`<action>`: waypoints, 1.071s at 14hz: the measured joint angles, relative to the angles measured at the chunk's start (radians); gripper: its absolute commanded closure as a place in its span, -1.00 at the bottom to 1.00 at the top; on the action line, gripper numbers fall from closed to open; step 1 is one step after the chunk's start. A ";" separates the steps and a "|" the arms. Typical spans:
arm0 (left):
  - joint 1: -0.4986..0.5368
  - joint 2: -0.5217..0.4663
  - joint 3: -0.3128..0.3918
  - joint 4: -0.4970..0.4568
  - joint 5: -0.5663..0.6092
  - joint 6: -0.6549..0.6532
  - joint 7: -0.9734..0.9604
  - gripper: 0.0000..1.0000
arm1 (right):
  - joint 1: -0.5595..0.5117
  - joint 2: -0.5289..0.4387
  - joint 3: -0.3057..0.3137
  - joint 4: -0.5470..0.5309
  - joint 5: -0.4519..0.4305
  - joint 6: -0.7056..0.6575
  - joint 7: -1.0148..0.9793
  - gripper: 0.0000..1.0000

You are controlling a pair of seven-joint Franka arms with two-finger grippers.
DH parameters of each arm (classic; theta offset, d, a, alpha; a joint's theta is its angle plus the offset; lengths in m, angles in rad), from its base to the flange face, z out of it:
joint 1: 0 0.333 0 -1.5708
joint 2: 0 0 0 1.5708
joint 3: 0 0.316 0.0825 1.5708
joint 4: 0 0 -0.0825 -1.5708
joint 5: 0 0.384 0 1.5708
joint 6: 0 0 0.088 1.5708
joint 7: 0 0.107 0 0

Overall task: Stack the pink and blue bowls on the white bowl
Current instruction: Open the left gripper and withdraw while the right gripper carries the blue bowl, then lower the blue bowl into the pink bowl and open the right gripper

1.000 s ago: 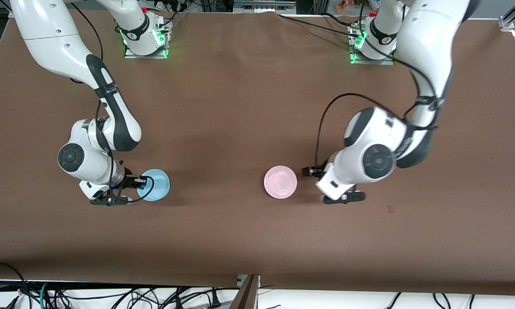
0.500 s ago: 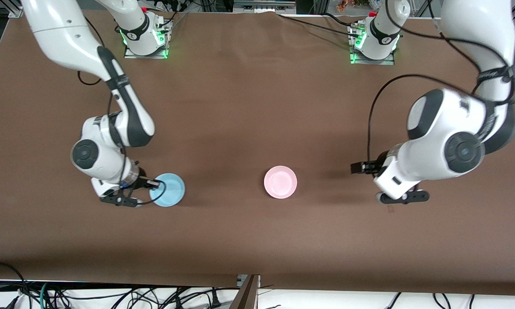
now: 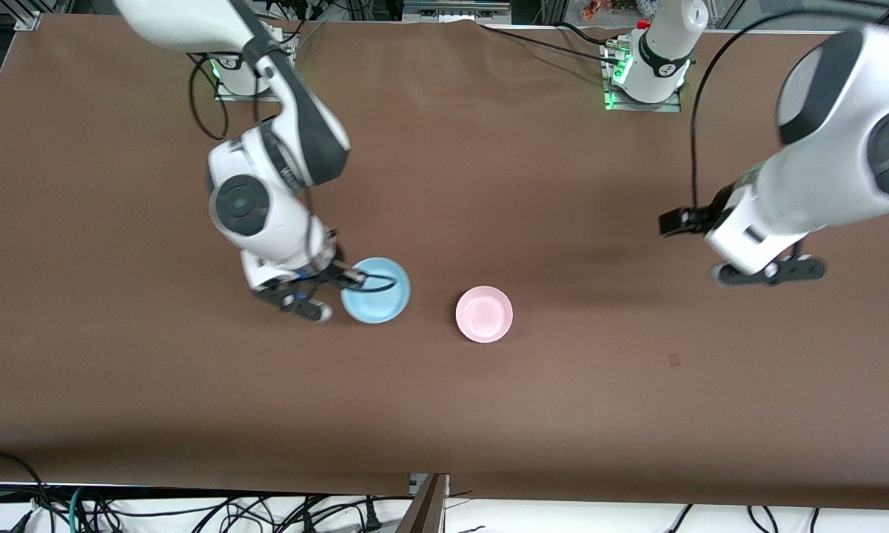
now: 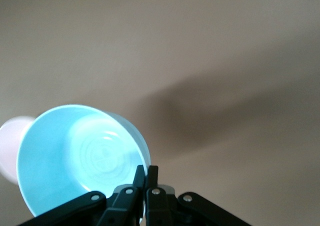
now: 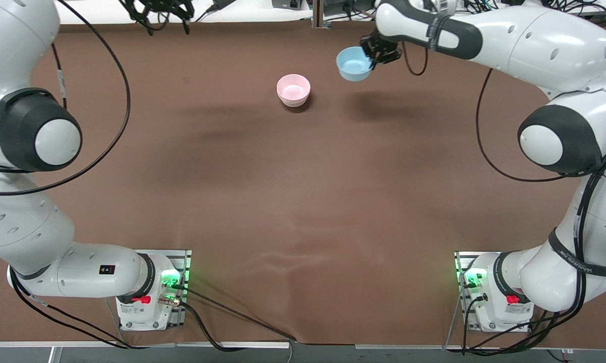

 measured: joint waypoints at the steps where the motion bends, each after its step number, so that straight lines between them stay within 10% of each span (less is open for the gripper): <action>1: 0.022 -0.027 0.003 0.000 0.000 -0.017 0.000 -1.00 | 0.025 0.006 0.000 0.000 0.035 0.010 0.026 1.00; 6: 0.118 -0.057 0.040 -0.011 0.018 -0.040 0.009 -1.00 | 0.075 0.070 0.000 0.062 0.225 0.115 0.062 1.00; 15: 0.052 -0.061 0.024 -0.018 0.021 -0.041 0.069 -1.00 | 0.152 0.294 0.002 0.161 0.238 0.478 0.214 1.00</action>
